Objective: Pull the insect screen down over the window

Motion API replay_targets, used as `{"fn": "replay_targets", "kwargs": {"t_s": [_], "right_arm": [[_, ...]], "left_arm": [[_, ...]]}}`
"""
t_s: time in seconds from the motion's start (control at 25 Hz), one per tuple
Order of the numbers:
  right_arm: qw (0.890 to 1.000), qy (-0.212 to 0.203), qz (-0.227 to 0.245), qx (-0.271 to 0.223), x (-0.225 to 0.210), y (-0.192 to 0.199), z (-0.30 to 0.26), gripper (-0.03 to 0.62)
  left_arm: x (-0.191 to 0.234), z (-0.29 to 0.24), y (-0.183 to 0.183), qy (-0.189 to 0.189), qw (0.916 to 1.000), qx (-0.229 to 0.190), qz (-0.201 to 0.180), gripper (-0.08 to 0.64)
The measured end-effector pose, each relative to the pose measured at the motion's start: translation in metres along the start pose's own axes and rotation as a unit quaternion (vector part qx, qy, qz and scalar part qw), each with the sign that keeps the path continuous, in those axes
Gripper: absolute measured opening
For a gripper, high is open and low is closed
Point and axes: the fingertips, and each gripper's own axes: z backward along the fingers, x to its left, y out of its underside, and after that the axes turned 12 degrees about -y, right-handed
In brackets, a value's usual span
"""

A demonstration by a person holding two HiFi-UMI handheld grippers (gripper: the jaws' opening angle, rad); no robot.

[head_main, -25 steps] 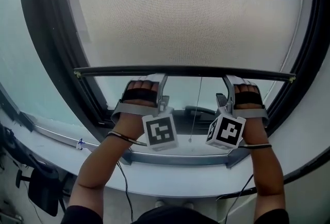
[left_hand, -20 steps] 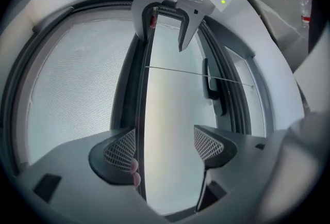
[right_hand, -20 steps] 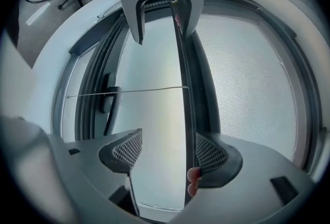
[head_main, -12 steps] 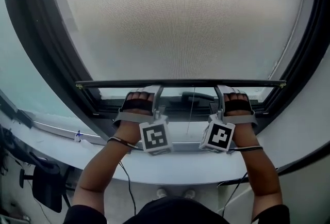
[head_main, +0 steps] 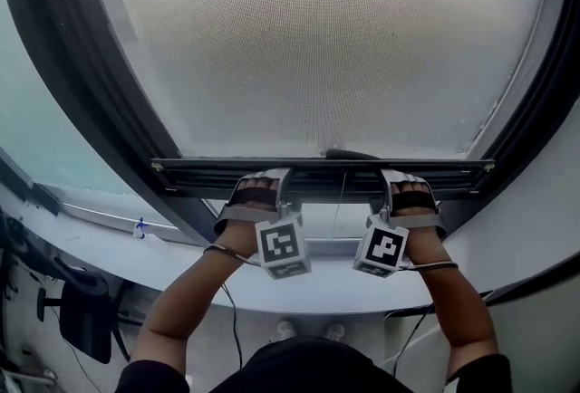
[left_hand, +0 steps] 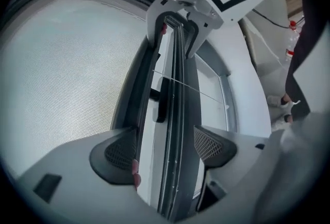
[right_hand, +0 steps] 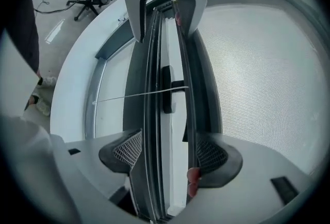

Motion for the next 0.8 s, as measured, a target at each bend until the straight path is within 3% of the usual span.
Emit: {"fn": "replay_targets", "kwargs": {"t_s": [0.16,0.28,0.44,0.64,0.8], "right_arm": [[1.0,-0.002,-0.003,0.006,0.002,0.003,-0.002,0.305],[1.0,-0.014,-0.007,0.001,0.009,0.0,-0.005,0.305],[0.998,-0.058,-0.008,0.009,0.04,0.004,-0.021,0.304],[0.996,-0.083,-0.014,0.02,0.051,0.004,-0.025,0.305],[0.994,-0.106,-0.016,0.023,0.067,0.004,-0.034,0.305]], "left_arm": [[-0.001,-0.003,0.0,-0.017,0.9997,0.01,-0.01,0.35],[-0.012,-0.005,0.002,0.0,0.9997,0.02,-0.01,0.351],[-0.046,-0.012,0.007,0.042,0.9985,0.032,-0.012,0.351],[-0.057,-0.013,0.007,0.054,0.9978,0.038,0.006,0.351],[-0.075,-0.019,0.012,0.073,0.9961,0.047,-0.011,0.35]]}}
